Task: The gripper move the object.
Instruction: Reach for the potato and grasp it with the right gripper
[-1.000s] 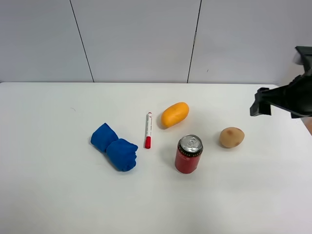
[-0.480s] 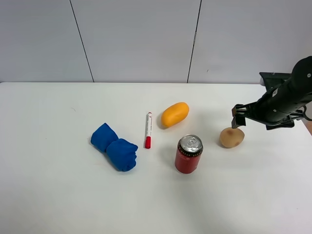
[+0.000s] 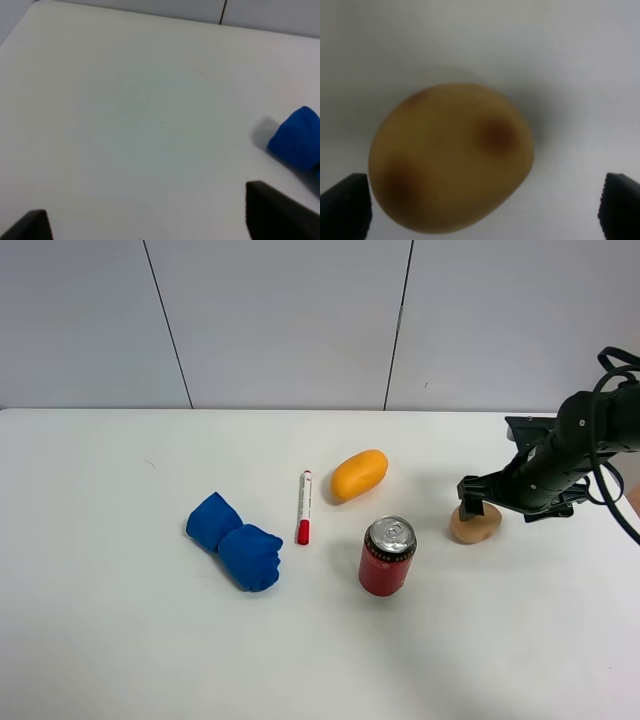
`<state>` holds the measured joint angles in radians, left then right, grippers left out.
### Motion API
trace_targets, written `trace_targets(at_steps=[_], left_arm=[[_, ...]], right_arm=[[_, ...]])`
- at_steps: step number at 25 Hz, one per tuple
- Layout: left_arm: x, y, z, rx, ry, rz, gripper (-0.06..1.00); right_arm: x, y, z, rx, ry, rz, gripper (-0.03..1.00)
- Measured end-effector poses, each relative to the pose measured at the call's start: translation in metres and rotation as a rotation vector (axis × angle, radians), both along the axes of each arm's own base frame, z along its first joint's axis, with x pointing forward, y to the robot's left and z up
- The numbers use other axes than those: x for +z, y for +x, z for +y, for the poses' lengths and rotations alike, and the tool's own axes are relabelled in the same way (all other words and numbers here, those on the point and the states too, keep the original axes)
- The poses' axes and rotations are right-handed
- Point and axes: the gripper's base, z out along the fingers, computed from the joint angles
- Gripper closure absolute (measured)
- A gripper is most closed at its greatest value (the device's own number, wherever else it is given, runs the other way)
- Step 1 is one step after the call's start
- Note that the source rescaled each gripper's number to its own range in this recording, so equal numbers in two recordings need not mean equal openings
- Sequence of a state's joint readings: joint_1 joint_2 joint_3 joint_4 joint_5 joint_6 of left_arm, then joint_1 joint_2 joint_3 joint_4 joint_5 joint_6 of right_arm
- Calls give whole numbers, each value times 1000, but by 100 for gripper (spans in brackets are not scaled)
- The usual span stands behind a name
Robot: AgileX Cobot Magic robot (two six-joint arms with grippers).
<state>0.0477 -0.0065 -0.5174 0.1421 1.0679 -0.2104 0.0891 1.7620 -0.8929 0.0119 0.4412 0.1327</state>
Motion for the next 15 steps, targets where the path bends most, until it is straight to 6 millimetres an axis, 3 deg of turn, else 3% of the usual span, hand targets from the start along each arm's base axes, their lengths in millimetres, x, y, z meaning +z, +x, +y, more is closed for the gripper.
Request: trace_targets(at_steps=[5,12,13,15], left_arm=[[0,0,0,0,0,0,-6],[0,0,0,0,0,0,-6],[0,0,0,0,0,0,-6],[0,0,0,0,0,0,-6]], right_arm=[[-8,6,0,5,0,-34,3],[-24,10,1,3,2,-15,19],[-25,10,1,3,1,-13,23],[-26,10,1,4,1,-12,40]])
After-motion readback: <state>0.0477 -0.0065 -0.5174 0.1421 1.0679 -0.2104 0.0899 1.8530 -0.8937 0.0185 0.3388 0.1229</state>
